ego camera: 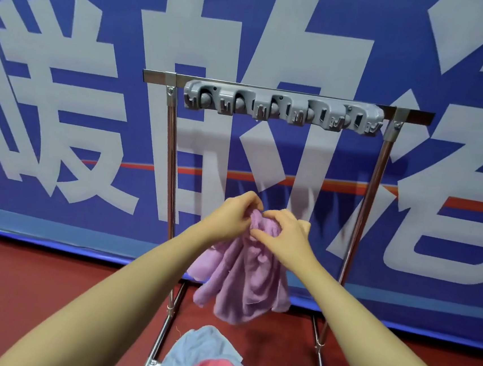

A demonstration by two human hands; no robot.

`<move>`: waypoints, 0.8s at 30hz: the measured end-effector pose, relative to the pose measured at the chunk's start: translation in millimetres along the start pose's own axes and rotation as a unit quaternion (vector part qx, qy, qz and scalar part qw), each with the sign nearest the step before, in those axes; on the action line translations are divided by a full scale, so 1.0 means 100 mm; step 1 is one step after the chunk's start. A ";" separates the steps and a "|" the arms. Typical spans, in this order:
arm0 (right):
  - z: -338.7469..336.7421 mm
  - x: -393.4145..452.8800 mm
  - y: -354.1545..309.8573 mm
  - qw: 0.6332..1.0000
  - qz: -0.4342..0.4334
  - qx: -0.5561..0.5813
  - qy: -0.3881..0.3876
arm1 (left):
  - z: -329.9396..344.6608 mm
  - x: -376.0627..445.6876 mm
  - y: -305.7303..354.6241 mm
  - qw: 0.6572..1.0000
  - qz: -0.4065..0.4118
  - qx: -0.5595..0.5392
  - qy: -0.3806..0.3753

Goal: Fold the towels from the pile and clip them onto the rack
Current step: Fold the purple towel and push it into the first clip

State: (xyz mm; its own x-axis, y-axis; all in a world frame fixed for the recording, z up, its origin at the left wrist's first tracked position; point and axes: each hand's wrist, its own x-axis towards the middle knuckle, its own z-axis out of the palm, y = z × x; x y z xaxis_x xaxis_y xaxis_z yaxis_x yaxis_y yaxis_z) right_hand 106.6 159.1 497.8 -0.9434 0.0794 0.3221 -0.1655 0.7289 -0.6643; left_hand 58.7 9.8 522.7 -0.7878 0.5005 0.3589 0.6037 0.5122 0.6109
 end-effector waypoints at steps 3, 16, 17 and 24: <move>0.06 0.07 -0.04 0.999 -0.010 0.032 0.015 | -0.11 0.05 0.05 1.000 0.026 0.011 -0.011; -0.13 0.06 -0.04 0.985 0.022 0.146 0.089 | 0.26 -0.31 -0.30 0.990 -0.096 0.093 0.041; -0.13 0.04 -0.02 0.985 0.017 0.149 0.088 | 0.32 -0.31 -0.30 0.989 -0.087 0.116 0.036; -0.25 0.03 0.14 0.980 -0.006 0.170 0.101 | 0.53 -0.17 -0.17 0.983 -0.056 0.166 0.046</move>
State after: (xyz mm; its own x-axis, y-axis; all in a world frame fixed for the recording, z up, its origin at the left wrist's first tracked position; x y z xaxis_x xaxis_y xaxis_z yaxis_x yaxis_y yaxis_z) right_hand 108.3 186.6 506.2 -0.8698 0.2307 0.4361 -0.2956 0.4641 -0.8350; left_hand 68.3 29.9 468.6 -0.8498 0.3705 0.3749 0.5073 0.7678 0.3913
